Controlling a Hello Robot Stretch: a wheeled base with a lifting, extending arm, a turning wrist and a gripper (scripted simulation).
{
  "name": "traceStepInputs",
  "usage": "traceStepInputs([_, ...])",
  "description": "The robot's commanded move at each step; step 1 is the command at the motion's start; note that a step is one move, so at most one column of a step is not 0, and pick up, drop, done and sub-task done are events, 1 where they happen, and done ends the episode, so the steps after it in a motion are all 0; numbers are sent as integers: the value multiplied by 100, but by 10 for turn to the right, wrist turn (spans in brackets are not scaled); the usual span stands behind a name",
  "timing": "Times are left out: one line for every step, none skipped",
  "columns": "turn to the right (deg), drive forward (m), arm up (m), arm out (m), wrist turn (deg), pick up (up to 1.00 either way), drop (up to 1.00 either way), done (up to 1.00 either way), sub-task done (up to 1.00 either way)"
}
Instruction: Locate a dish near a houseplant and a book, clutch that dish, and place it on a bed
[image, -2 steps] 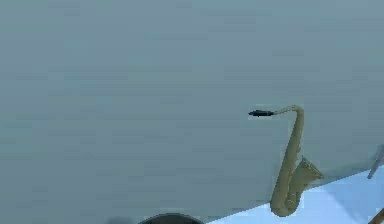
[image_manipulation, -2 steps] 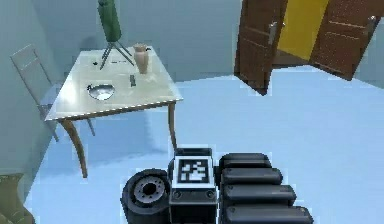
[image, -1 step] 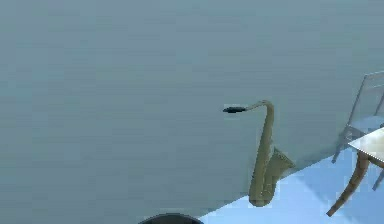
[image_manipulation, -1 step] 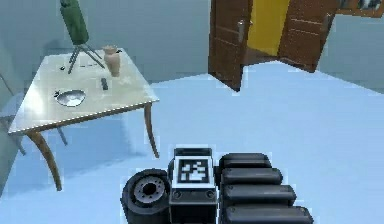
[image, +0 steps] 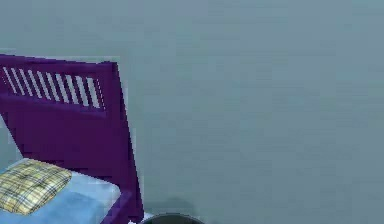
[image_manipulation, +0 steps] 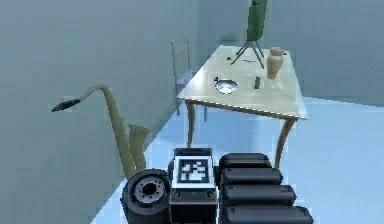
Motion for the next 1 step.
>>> traceStepInputs([-450, 0, 0, 0, 0, 0, 0, 0, 0])
